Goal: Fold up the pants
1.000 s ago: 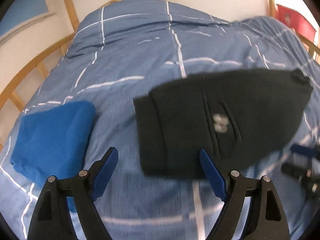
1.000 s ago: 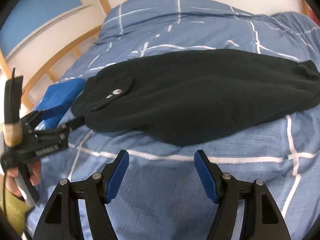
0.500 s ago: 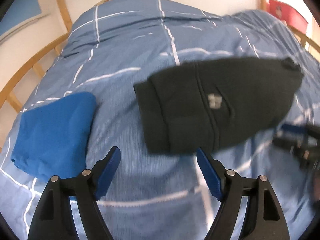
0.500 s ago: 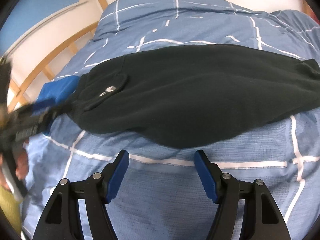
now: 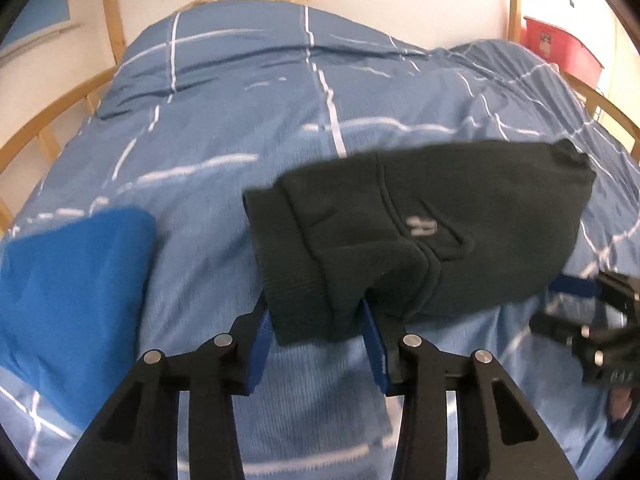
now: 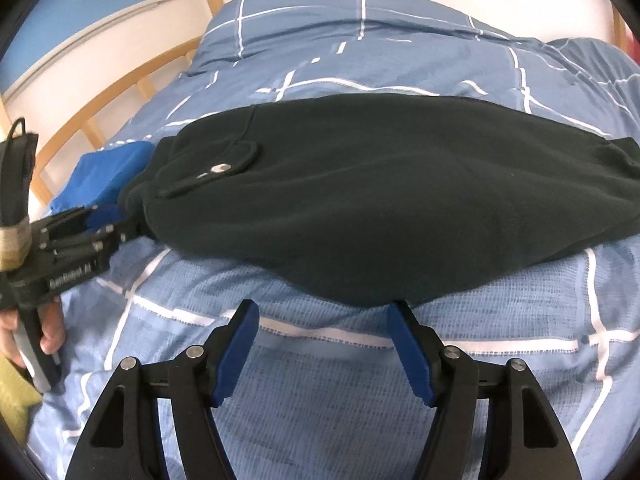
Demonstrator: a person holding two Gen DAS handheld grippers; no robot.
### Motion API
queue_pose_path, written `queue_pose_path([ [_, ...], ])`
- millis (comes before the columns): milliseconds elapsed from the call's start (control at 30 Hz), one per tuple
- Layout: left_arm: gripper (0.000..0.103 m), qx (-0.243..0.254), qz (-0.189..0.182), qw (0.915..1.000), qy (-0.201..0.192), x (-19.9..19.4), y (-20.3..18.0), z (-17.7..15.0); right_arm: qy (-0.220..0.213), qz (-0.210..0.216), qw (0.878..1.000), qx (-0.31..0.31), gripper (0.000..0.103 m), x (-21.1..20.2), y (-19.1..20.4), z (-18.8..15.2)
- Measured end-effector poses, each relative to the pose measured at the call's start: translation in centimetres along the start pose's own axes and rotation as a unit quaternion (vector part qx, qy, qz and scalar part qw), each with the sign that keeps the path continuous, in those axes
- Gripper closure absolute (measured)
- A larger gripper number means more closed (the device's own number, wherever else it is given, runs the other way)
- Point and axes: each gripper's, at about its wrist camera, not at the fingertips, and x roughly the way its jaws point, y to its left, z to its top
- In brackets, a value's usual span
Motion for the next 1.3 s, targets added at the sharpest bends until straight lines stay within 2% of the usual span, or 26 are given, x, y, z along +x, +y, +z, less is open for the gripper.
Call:
queue_pose_path([
  [100, 0.062, 0.014, 0.010, 0.9999, -0.001, 0.9, -0.2, 1.6, -0.008, 0.005, 1.000, -0.005, 0.036, -0.1, 0.1, 0.6],
  [333, 0.062, 0.006, 0.025, 0.9997, 0.008, 2.7, -0.5, 4.3, -0.035, 0.004, 0.999, -0.001, 0.036, -0.6, -0.3, 2.2],
  [533, 0.062, -0.002, 0.042, 0.9991, 0.007, 3.4, -0.9, 5.4, -0.084, -0.002, 0.996, 0.019, 0.036, -1.5, -1.2, 3.2],
  [767, 0.062, 0.024, 0.065, 0.9976, -0.001, 3.8, -2.1, 6.0, -0.030, 0.003, 0.999, 0.018, 0.036, -0.5, -1.2, 1.6],
  [933, 0.060, -0.007, 0.045, 0.9989, 0.007, 4.1, -0.9, 6.2, -0.022, 0.025, 0.999, 0.011, 0.036, 0.3, -0.7, 1.9],
  [1000, 0.060, -0.010, 0.040, 0.9991, 0.008, 4.0, -0.6, 6.2, -0.035, 0.019, 0.999, 0.005, 0.036, -0.1, -0.6, 2.5],
  [1133, 0.060, -0.020, 0.039, 0.9990, 0.006, 4.0, -0.4, 5.9, -0.091, 0.000, 0.995, -0.027, 0.036, -1.9, 0.2, 3.7],
  [1300, 0.059, -0.023, 0.035, 0.9991, 0.007, 4.0, -0.2, 5.7, -0.071, -0.013, 0.994, -0.080, 0.037, -0.6, 0.8, 4.0],
])
